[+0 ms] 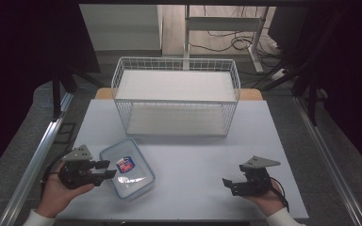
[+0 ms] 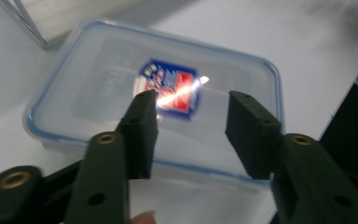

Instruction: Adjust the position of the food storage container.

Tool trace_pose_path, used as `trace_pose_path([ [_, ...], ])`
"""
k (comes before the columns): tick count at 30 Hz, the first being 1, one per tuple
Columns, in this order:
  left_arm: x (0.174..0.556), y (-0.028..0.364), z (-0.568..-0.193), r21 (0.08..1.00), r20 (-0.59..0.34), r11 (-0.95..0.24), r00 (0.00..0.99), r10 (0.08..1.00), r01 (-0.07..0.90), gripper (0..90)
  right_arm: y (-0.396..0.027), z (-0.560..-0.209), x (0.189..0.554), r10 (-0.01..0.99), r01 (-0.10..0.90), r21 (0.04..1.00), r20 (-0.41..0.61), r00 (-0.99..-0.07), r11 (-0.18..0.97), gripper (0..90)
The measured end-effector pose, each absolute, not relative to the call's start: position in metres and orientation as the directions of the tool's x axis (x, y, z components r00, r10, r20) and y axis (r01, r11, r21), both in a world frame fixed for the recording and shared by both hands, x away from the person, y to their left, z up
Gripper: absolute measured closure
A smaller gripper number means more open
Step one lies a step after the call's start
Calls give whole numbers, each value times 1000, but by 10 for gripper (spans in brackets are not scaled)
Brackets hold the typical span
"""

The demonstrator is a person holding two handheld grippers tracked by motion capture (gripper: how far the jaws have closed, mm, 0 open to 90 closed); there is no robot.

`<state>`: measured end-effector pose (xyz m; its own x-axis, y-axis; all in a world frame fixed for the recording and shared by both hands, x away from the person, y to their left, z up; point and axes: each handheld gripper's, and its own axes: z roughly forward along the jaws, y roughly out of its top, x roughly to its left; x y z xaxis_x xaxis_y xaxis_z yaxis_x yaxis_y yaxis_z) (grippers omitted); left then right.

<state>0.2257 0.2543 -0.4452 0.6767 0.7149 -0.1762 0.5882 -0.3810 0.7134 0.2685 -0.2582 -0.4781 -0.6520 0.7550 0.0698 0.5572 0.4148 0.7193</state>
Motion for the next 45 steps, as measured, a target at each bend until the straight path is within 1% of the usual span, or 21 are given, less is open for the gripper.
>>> trace_pose_path([
  [1,223,254,-446,706,-176,-392,682,709,590,599,-258,-478,268,755,554,722,67,-652,415,146],
  [2,220,254,-447,699,-171,-406,690,703,588,599,-258,-478,268,755,554,722,67,-652,415,146],
  [3,216,255,-450,689,-176,-422,700,692,590,683,-257,-477,267,757,557,718,64,-651,418,146],
  [4,216,255,-450,689,-176,-422,700,692,590,726,-257,-477,267,757,557,718,64,-651,418,146],
  [5,213,255,-453,673,-186,-439,710,679,596,787,-256,-478,268,756,555,720,64,-651,417,146],
  [6,213,255,-453,673,-186,-439,710,679,596,818,-256,-478,268,756,555,720,64,-651,417,146],
  [7,211,255,-456,659,-184,-458,718,672,597,818,-256,-478,268,756,555,719,63,-651,418,146],
  [9,208,255,-460,635,-166,-489,724,669,597,893,-255,-479,268,756,558,716,67,-651,418,146],
  [11,204,254,-466,606,-145,-526,733,665,597,896,-255,-479,269,754,556,716,61,-654,423,147],
  [14,201,252,-473,585,-144,-543,736,662,603,898,-255,-480,269,755,558,713,62,-653,424,147],
  [15,200,249,-479,563,-136,-562,739,660,605,898,-255,-481,270,761,566,707,61,-645,423,148],
  [23,201,228,-495,512,-118,-613,756,644,602,898,-254,-482,270,767,571,702,54,-639,426,151],
  [30,203,219,-501,522,-164,-589,751,640,617,898,-254,-483,270,765,571,699,53,-641,430,151],
  [32,204,212,-502,520,-177,-595,759,626,613,898,-255,-483,271,769,575,700,57,-636,424,152],
  [35,206,202,-503,514,-159,-617,773,614,596,898,-255,-482,270,767,576,700,63,-639,422,155],
  [39,213,186,-503,527,-151,-609,770,620,593,898,-253,-483,270,761,575,696,62,-646,430,155],
  [45,222,173,-503,533,-140,-605,767,626,591,898,-255,-484,271,763,579,695,66,-643,427,156],
])
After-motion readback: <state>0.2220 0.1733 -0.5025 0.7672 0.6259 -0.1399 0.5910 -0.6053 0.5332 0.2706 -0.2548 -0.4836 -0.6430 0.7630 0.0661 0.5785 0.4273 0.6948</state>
